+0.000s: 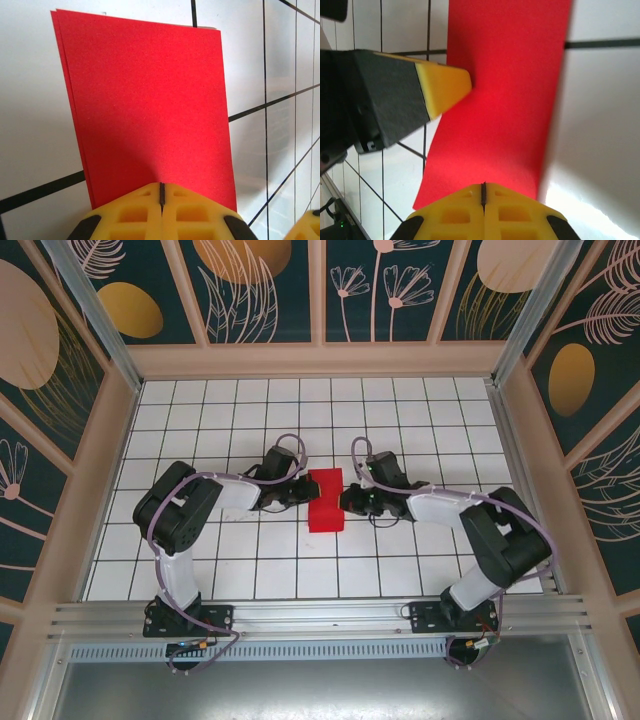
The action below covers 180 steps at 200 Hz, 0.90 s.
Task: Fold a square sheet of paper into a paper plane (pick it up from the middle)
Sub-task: Fold the square sheet of paper in half at the center of the table.
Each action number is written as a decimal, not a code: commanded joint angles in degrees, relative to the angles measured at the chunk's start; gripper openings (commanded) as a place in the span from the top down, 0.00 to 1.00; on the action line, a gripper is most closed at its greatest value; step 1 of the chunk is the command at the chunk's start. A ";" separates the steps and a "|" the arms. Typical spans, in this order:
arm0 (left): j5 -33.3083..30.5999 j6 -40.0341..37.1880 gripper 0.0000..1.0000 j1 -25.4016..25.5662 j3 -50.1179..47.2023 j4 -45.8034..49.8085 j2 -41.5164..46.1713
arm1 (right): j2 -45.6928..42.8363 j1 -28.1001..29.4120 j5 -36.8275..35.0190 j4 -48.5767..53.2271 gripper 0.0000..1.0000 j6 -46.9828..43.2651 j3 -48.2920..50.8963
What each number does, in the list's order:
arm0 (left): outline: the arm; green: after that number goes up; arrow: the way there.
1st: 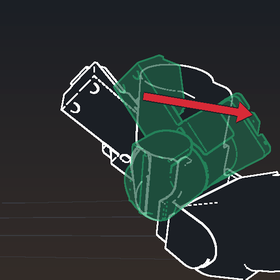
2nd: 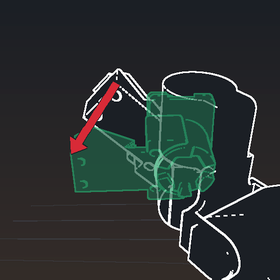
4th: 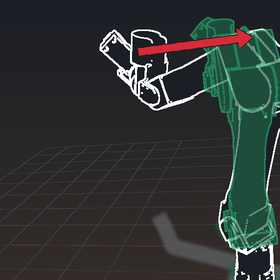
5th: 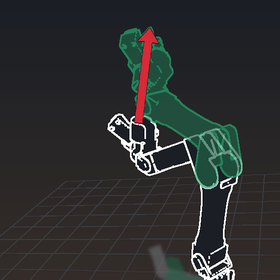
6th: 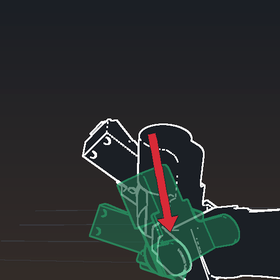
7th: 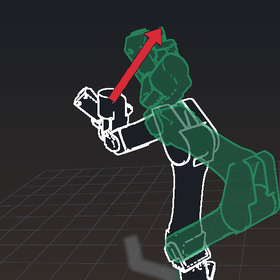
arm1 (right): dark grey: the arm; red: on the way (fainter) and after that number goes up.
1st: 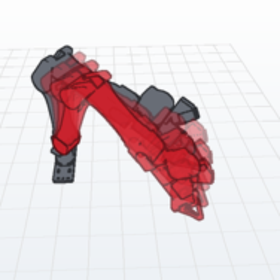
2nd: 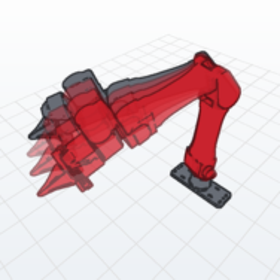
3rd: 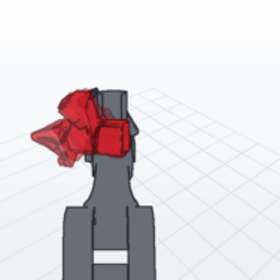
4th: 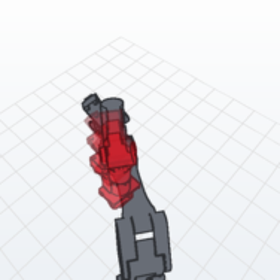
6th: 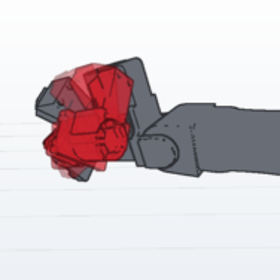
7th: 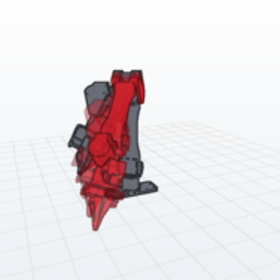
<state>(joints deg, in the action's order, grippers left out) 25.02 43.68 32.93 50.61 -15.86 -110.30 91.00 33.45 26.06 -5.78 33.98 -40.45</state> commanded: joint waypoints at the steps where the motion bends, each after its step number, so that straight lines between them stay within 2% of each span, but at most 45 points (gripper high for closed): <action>1: -10.33 -3.34 1.00 -0.23 -3.24 15.91 -7.03 | 2.83 1.19 1.07 -3.83 1.00 1.27 -1.78; 60: -10.17 -3.09 1.00 -0.23 -2.70 16.26 -7.37 | 6.96 2.57 4.04 -4.42 1.00 -0.28 -1.25; 89: -10.92 -2.95 1.00 -0.23 -2.10 17.03 -7.99 | 6.82 2.57 2.56 0.91 1.00 -4.29 0.18; 126: -12.00 -2.15 1.00 -0.23 -2.05 17.32 -8.08 | 5.46 2.58 4.96 3.62 1.00 -7.73 4.83; 180: -12.70 -1.70 1.00 -0.23 -1.66 17.66 -8.00 | -0.46 2.67 5.81 3.71 1.00 -7.13 11.54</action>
<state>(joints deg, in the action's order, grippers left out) 24.71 43.09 32.97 52.36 -12.78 -110.67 92.62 35.59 29.91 -10.17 27.88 -33.19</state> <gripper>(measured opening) 0.068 0.054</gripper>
